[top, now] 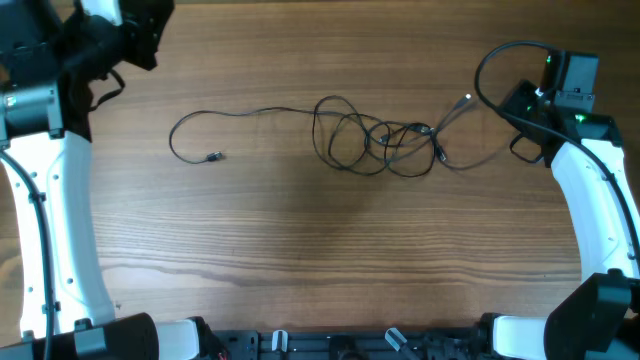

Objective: Untangle cables

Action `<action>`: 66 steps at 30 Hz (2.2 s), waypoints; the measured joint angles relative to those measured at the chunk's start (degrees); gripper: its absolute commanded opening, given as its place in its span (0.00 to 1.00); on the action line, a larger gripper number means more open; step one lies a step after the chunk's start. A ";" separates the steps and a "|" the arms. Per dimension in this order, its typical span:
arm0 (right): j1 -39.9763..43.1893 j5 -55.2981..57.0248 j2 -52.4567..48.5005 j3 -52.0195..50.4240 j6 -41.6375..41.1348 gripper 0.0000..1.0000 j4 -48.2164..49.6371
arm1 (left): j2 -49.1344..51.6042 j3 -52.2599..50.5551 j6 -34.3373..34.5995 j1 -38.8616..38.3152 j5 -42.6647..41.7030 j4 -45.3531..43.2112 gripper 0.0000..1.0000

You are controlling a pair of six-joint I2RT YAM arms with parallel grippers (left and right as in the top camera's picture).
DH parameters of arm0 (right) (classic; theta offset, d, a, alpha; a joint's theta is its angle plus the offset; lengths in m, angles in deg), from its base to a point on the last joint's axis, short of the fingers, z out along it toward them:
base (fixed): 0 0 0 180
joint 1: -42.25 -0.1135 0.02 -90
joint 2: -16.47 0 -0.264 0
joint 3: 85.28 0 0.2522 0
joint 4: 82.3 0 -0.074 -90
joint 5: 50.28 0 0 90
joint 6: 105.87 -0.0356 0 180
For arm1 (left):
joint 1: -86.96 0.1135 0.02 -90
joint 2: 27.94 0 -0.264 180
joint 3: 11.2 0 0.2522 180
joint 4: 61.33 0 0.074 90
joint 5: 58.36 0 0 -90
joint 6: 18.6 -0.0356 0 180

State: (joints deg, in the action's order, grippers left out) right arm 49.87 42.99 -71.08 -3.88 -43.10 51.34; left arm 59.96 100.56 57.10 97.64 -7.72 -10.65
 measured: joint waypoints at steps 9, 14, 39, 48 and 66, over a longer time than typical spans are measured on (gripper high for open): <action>0.00 -5.31 0.00 0.00 2.21 0.70 0.42 | 0.00 0.00 -0.02 -9.42 -1.14 3.56 0.31; -0.02 -8.44 0.00 0.00 2.69 0.72 -0.50 | 0.00 0.00 -0.22 -14.60 -1.42 4.04 0.31; -20.92 3.74 -0.13 -0.24 -26.05 0.85 -15.96 | 3.74 0.00 -1.11 -16.59 1.42 5.35 0.25; -23.54 5.86 -0.59 -6.78 -35.45 0.84 -13.60 | 3.74 0.00 -1.11 -16.59 1.84 5.55 0.23; -23.71 0.33 -9.88 -11.30 -39.12 0.67 1.60 | 3.74 0.00 -1.11 -16.59 1.84 5.55 0.23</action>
State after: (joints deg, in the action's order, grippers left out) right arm 26.15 43.32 -80.96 -15.18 -82.22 52.93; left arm 63.69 100.56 55.98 81.05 -5.88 -5.09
